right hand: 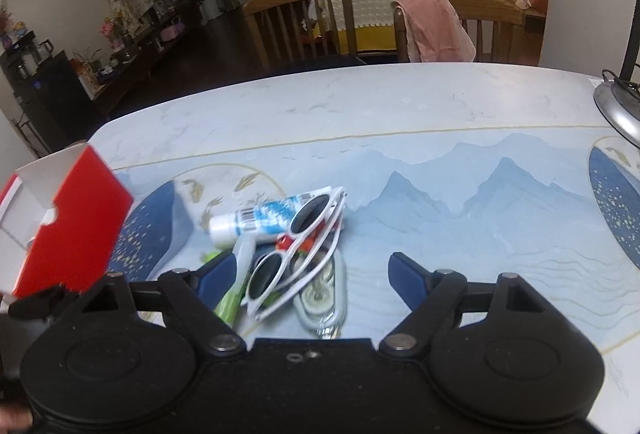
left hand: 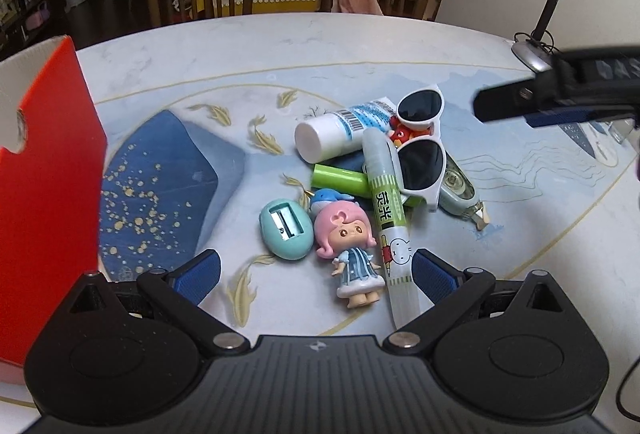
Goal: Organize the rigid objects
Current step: 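Move the right tool down onto the white sunglasses and close on them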
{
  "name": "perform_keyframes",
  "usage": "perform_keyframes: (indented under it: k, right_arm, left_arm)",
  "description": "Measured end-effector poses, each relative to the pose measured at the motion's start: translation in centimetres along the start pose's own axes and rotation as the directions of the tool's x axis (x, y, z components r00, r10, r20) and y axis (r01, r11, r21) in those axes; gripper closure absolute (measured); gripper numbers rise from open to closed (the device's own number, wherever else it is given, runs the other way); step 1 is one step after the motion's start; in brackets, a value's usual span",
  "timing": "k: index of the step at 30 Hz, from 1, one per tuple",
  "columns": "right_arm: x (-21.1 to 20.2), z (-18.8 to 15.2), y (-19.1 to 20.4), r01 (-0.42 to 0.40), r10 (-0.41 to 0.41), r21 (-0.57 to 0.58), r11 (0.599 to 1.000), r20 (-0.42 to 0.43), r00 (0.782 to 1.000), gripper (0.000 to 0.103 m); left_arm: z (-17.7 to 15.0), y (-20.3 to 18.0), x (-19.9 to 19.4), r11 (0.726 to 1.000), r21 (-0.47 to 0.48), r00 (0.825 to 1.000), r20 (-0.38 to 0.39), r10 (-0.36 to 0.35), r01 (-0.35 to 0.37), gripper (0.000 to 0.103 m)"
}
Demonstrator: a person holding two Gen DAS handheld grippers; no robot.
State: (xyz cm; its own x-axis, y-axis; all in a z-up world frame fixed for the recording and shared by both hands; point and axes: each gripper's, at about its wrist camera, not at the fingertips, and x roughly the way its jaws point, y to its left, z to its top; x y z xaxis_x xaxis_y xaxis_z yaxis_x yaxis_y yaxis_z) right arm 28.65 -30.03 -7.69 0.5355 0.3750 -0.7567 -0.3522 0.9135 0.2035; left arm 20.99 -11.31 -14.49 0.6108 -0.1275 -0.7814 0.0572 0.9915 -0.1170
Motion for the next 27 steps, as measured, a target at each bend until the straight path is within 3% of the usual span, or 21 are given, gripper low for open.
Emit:
perform_keyframes:
  k: [5,11,18,23,27]
  right_arm:
    - [2.1,0.8,-0.3,0.009,-0.009,0.017,1.000,-0.021,1.000,0.021]
    - [4.6,1.4,-0.4,0.019,-0.018,0.039,0.999,-0.047,0.999,0.029]
    - [6.4,1.6,-0.7,0.006,-0.002,0.058,0.998,-0.072,0.997,0.040]
    - [6.9,1.6,-0.7,-0.008,0.013,0.067,0.998,-0.078,0.997,0.042]
    - [7.1,1.6,-0.8,-0.016,0.021,0.067,0.998,-0.078,0.997,0.043]
  left_arm:
    - [-0.1,0.1,0.6,1.000,-0.006,1.000,0.003,0.003,-0.003,0.001]
    - [0.1,0.3,0.8,1.000,-0.024,1.000,0.009,-0.018,0.019,0.006]
    - [0.3,-0.3,0.6,0.997,-0.036,0.998,0.025,-0.062,0.063,0.031]
    - [0.1,0.0,0.2,0.993,-0.088,0.997,0.010,-0.083,0.083,0.048]
    - [-0.1,-0.2,0.2,0.990,-0.093,0.994,-0.001,-0.110,0.109,0.048]
